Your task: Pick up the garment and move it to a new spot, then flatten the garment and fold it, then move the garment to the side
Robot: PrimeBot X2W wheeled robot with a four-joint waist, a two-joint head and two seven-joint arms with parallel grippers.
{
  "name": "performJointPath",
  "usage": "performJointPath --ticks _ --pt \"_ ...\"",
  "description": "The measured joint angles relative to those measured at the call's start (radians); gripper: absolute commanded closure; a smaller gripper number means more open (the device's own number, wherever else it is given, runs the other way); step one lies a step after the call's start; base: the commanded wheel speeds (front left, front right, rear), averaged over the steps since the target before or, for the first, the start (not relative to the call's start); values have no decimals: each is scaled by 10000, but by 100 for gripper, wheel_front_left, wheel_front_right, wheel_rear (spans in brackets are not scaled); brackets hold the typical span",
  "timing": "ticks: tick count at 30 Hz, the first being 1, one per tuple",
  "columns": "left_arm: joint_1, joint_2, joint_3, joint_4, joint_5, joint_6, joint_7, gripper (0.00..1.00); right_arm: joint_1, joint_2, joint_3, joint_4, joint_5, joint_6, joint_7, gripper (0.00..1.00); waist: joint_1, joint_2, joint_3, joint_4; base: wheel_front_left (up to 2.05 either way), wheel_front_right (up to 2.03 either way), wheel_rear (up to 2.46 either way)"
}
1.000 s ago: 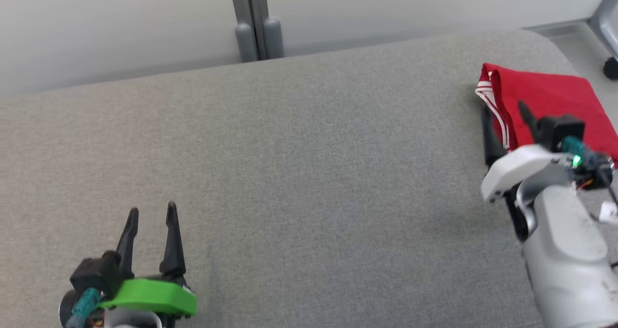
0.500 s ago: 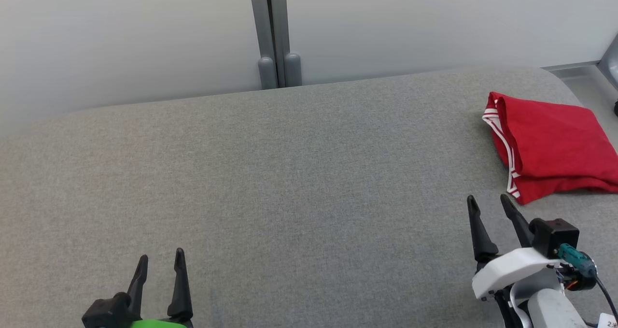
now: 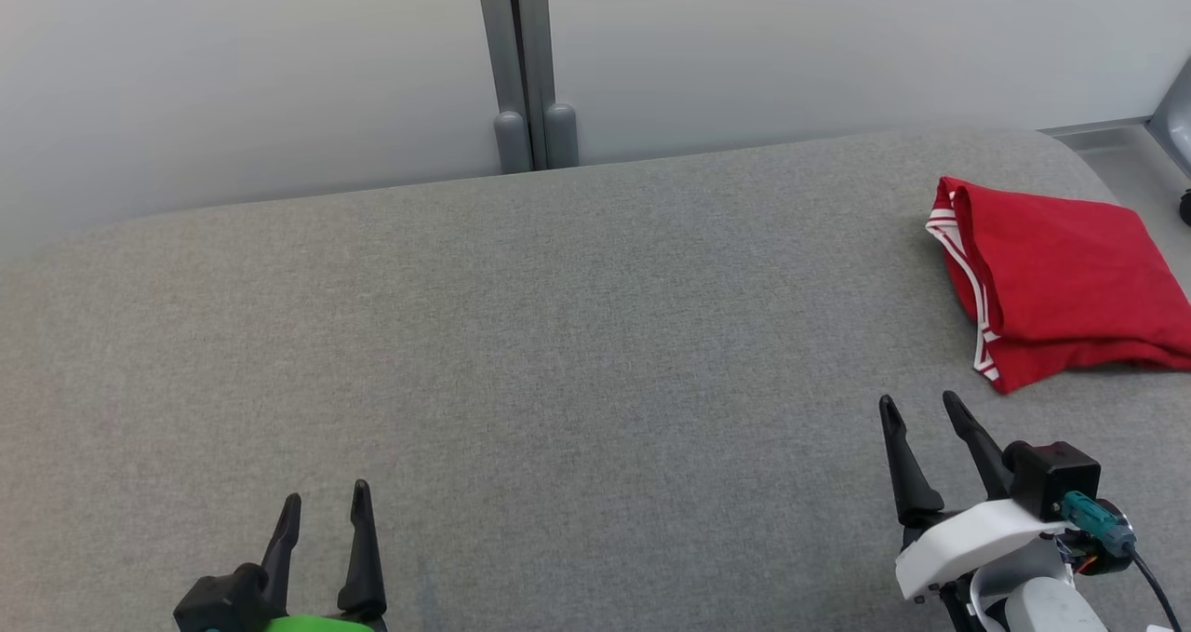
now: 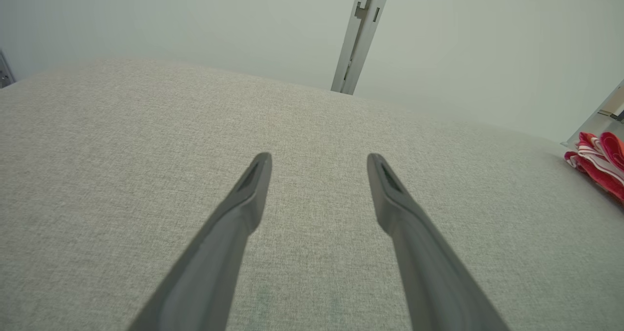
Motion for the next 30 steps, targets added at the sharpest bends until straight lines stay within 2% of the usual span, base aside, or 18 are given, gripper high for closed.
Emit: performJointPath --ticks 12,13,18,30 --pt "-37 0 36 -81 -4 -33 0 0 19 0 109 -8 117 0 0 0 0 0 10 58 0 0 0" --pt "-37 0 38 -102 -13 -35 0 100 20 0 123 -8 119 0 0 100 0 0 12 61 0 0 0" --pt "79 -29 25 305 -65 -35 25 100 256 79 117 376 146 0 73 100 0 0 15 65 0 0 0" --pt "-17 -36 284 332 -2017 -73 623 100 287 82 -77 228 2307 0 658 100 0 0 34 85 0 0 0"
